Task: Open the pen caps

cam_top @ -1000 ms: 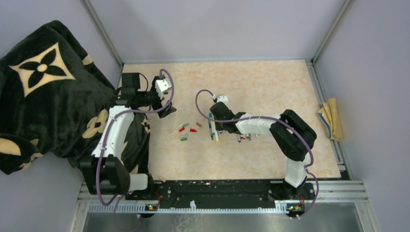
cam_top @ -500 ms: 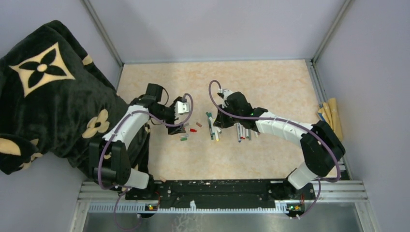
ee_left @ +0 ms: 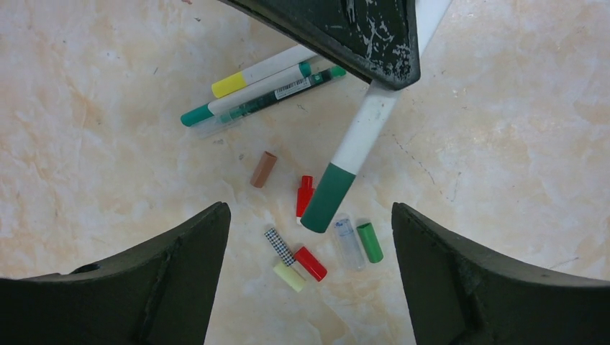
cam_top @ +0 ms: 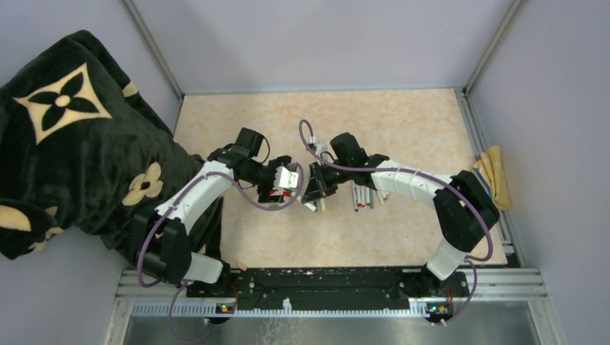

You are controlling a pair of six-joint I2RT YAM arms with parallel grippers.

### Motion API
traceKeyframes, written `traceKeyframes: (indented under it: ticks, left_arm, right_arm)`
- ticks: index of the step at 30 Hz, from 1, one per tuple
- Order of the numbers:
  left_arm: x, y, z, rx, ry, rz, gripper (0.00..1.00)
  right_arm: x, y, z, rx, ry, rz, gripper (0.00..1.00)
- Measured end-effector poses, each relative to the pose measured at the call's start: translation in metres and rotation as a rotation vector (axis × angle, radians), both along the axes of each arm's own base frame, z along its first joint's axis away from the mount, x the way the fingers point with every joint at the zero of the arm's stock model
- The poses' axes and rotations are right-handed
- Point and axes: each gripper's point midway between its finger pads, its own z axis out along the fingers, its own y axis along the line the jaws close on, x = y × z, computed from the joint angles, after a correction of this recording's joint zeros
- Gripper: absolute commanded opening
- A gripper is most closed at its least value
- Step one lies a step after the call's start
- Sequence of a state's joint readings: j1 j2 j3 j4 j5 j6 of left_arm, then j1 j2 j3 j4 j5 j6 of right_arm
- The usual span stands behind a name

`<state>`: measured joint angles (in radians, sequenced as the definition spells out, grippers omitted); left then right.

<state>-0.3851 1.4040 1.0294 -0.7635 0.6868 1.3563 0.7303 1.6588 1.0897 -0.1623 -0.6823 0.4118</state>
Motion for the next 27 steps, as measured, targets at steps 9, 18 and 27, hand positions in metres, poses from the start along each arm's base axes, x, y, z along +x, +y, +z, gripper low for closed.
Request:
traceKeyframes:
  ticks: [9,18,27]
  left_arm:
    - [-0.007,-0.004,-0.002,0.024,-0.009,-0.04,0.35]
    - [-0.018,0.004,-0.01,0.079,0.03,-0.045,0.14]
    - [-0.018,0.0,-0.004,0.076,0.023,-0.056,0.07]
  right_arm:
    - [-0.008,0.005,0.0,0.026,0.066,0.031,0.0]
    - [-0.005,0.009,-0.002,0.038,0.085,0.022,0.28]
    - [0.0,0.022,-0.004,0.076,0.113,0.005,0.27]
